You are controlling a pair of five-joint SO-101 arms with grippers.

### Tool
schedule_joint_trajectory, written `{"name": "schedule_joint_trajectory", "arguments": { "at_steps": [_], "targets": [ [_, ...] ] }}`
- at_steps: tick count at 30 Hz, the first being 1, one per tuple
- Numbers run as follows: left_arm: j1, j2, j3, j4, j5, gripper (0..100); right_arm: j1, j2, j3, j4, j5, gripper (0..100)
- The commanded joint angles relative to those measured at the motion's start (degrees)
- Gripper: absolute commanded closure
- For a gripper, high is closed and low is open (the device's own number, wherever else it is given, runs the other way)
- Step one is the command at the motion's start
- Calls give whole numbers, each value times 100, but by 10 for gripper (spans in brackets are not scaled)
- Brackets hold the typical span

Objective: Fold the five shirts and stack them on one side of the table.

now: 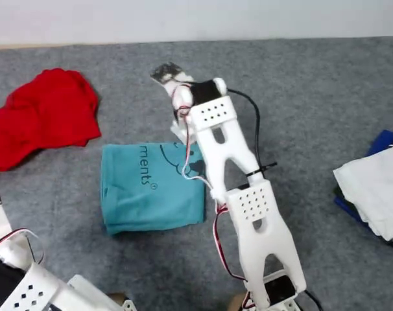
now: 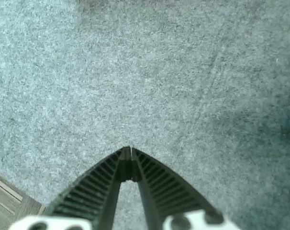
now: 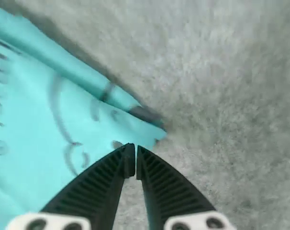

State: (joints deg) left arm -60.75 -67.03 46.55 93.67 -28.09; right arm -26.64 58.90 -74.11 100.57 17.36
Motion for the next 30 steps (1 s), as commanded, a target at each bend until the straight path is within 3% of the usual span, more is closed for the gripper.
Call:
{"name": "schedule_joint_trajectory", "arguments": {
  "at_steps": [1, 6, 16, 23, 30],
  "targets": [
    [-26, -53, -189, 62, 53, 994, -22, -708, -158, 259, -809, 865],
    [-35, -53, -338, 62, 53, 994, -189, -1481, 1125, 251, -2180, 716],
    [-26, -53, -549, 70, 53, 994, -822, -2844, 3675, 215, -3508, 707],
    [-26, -53, -514, 141, 53, 994, -980, -1903, 3675, -180, -3631, 625],
    [-26, -53, -558, 378, 44, 994, -1200, -1182, 3675, -919, -3604, 626]
  ]
}}
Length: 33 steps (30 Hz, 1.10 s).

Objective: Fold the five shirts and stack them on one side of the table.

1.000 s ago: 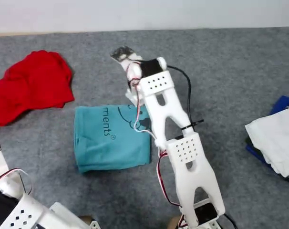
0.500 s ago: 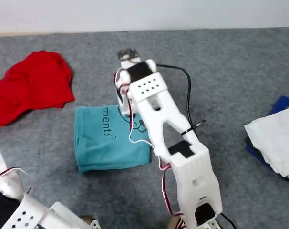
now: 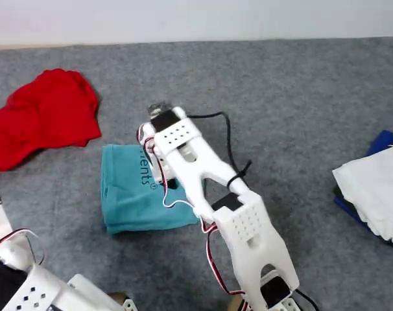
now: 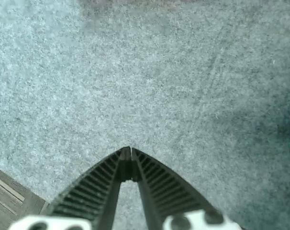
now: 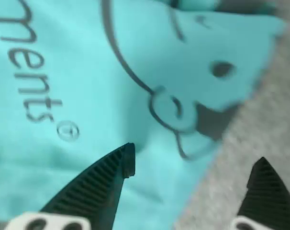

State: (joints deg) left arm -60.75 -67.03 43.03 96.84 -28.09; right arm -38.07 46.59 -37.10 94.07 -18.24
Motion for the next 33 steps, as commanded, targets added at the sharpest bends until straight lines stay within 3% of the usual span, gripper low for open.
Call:
{"name": "schedule_joint_trajectory", "arguments": {
  "at_steps": [1, 6, 8, 16, 26, 30, 33],
  "targets": [
    [-26, -53, -215, 62, 44, 994, -57, 154, -26, -338, -44, 626],
    [-35, -53, -215, 62, 44, 994, -22, 602, -26, -259, -18, 655],
    [-44, -53, -215, 70, 44, 994, 57, 681, -26, -163, 18, 721],
    [-35, -53, -382, 229, 44, 994, 154, 708, -26, -119, 1292, 995],
    [-62, -53, -462, 237, 44, 994, 813, 347, -580, 884, 1451, 988],
    [-35, -53, -462, 237, 44, 994, 1455, -330, -589, 884, 2075, 988],
    [-35, -53, -462, 237, 44, 994, 1938, -910, -633, 813, 3086, 988]
  ]
}}
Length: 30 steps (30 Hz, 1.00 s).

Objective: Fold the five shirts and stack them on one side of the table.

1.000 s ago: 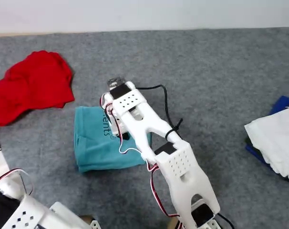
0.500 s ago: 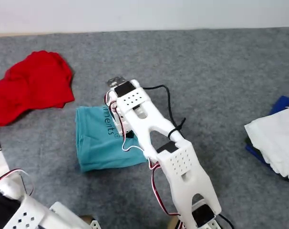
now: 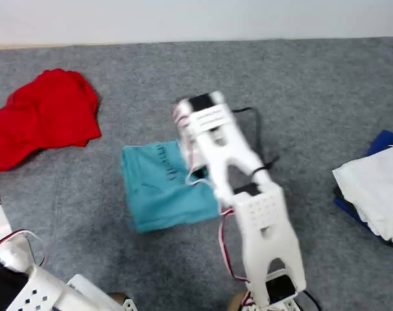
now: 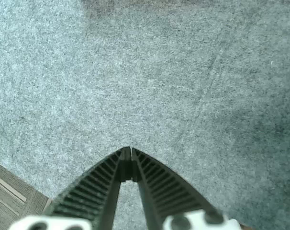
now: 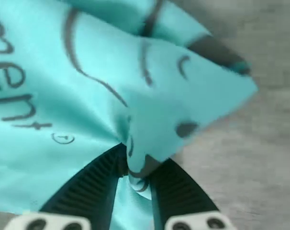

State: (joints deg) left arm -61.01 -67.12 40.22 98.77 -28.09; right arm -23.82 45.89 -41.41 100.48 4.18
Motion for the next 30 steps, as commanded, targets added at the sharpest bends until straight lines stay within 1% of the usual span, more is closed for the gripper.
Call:
{"name": "schedule_joint_trajectory", "arguments": {
  "at_steps": [1, 3, 7, 9, 13, 15, 18, 19, 21, 23, 27, 30],
  "targets": [
    [-9, -44, -180, 35, 44, 994, 646, -989, -193, 119, 1231, 988],
    [0, -44, -180, 18, 44, 994, 848, -1086, -193, -31, 1978, 988],
    [0, -44, -171, 9, 44, 994, 1033, -1077, -193, -541, 3332, 988],
    [0, -44, -171, 18, 35, 994, 1042, -1077, -193, -954, 4018, 988],
    [0, -44, -171, 26, 26, 994, 954, -1077, -167, -1982, 5653, 988],
    [0, -44, -180, 35, 26, 994, 866, -1033, -158, -2422, 6004, 988],
    [0, -44, -180, 35, 18, 994, 804, -743, -158, -2870, 6101, 976],
    [-9, -44, -180, 35, 18, 994, 813, -655, -167, -2949, 6101, 955],
    [-9, -44, -180, 35, 18, 994, 892, -541, -185, -3002, 5960, 892],
    [-18, -44, -180, 35, 18, 994, 971, -558, -281, -3037, 5178, 840],
    [-9, -44, -180, 35, 18, 994, 998, -813, -413, -2870, 2840, 757],
    [-9, -44, -180, 26, 18, 994, 971, -1051, -413, -2589, 1090, 721]
  ]
}}
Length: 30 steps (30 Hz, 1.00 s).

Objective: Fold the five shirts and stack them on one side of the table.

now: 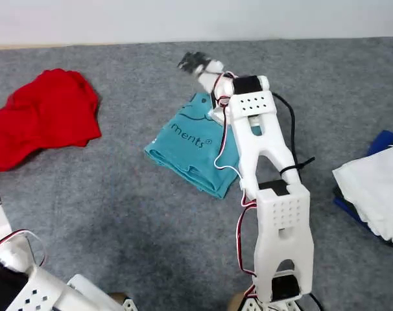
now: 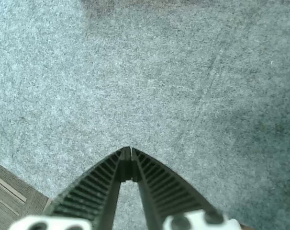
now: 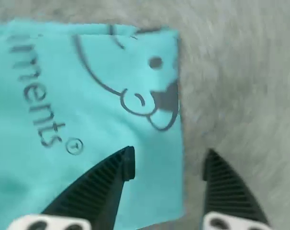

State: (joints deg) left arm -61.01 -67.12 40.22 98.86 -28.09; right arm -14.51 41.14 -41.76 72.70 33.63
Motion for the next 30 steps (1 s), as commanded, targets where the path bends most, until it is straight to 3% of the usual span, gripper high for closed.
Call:
{"name": "schedule_joint_trajectory", "arguments": {
  "at_steps": [1, 5, 10, 13, 17, 25, 30],
  "targets": [
    [-9, -44, -180, 18, 18, 994, 40, -646, -378, 303, -2391, 716],
    [0, -44, -180, 9, 18, 994, -13, -857, -378, 1086, -4185, 715],
    [0, -44, -171, 0, 18, 994, -277, -884, -378, 1842, -5530, 712],
    [0, -44, -154, 0, 18, 994, -444, -796, -369, 1851, -6101, 635],
    [0, -44, -163, 18, 18, 994, -673, -400, -369, 1525, -6743, 522],
    [0, -44, -180, 26, 18, 994, -716, 418, -369, 611, -7534, 545],
    [0, -44, -180, 26, 18, 994, -716, 1059, -378, 171, -7613, 546]
  ]
}}
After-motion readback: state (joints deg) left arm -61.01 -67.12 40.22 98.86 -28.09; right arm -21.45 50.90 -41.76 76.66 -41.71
